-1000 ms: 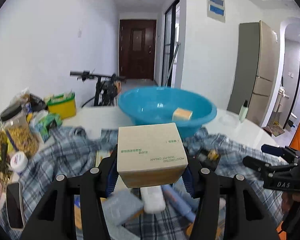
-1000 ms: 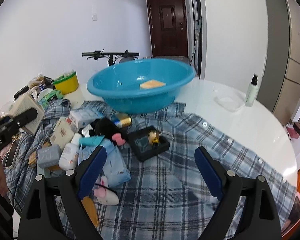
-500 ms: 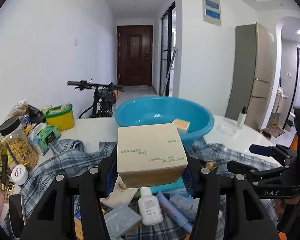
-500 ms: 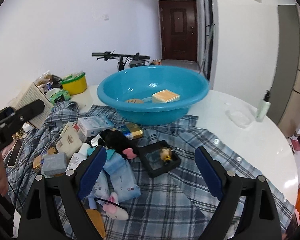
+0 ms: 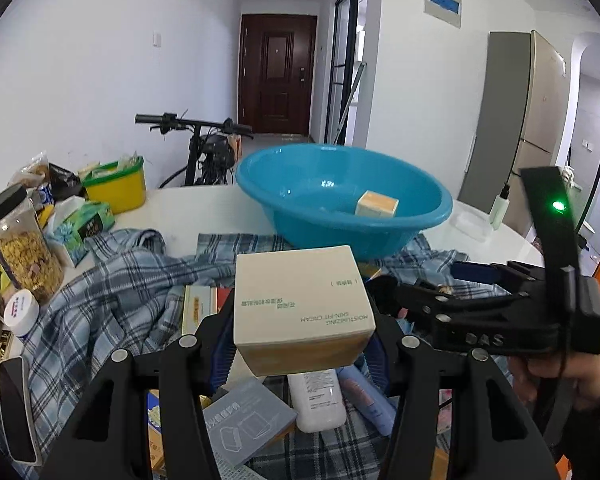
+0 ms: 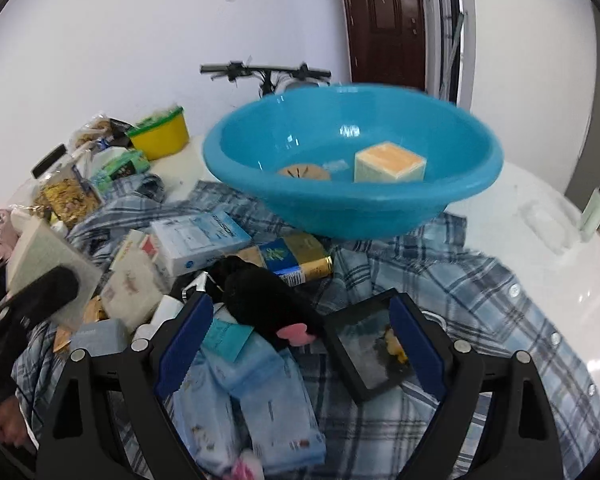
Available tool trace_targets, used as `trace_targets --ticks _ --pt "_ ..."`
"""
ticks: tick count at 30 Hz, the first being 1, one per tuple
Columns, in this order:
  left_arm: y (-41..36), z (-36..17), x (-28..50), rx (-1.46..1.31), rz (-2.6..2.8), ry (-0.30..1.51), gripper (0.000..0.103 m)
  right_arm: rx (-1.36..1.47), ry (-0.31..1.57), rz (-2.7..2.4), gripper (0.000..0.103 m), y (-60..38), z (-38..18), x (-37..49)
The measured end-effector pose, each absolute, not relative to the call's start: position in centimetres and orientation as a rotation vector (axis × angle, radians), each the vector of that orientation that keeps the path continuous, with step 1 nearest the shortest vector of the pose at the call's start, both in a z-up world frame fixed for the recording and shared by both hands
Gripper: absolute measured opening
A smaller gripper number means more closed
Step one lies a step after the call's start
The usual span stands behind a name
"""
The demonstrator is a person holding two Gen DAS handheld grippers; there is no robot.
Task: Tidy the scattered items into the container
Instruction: 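Carry beige cream box toward basin with left tool while right tool grasps black scrunchie, then lift black scrunchie with right tool while left tool carries cream box toward basin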
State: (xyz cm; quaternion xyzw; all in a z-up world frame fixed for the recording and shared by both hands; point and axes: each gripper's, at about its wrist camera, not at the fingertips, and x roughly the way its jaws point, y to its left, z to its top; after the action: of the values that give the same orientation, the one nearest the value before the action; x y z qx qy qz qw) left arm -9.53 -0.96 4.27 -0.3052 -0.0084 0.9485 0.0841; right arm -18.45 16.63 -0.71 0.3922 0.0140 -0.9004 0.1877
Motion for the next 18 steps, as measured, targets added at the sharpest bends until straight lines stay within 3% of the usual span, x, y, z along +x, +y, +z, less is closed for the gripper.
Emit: trace_targets --ticks 13,14,15,16,18 --pt "-1.0 2.3 -11.1 -1.002 2.805 -0.045 0.056 1.214 0.098 -2.372 0.089 14.3 -4.3 -21.7" --pt "-0.9 2.3 -11.1 -1.006 2.804 -0.046 0.056 1.213 0.095 -2.367 0.080 14.2 -4.5 -21.8" --pt "-0.9 2.2 -11.1 -1.007 2.803 -0.047 0.056 1.202 0.101 -2.359 0.045 14.1 -4.5 -21.8" --pt "-1.0 2.2 -11.1 -1.009 2.803 -0.047 0.056 1.198 0.105 -2.332 0.036 13.9 -4.5 -21.9" --pt "-1.0 2.2 -11.1 -1.018 2.801 -0.047 0.056 1.197 0.112 -2.334 0.035 13.9 -4.5 -21.7"
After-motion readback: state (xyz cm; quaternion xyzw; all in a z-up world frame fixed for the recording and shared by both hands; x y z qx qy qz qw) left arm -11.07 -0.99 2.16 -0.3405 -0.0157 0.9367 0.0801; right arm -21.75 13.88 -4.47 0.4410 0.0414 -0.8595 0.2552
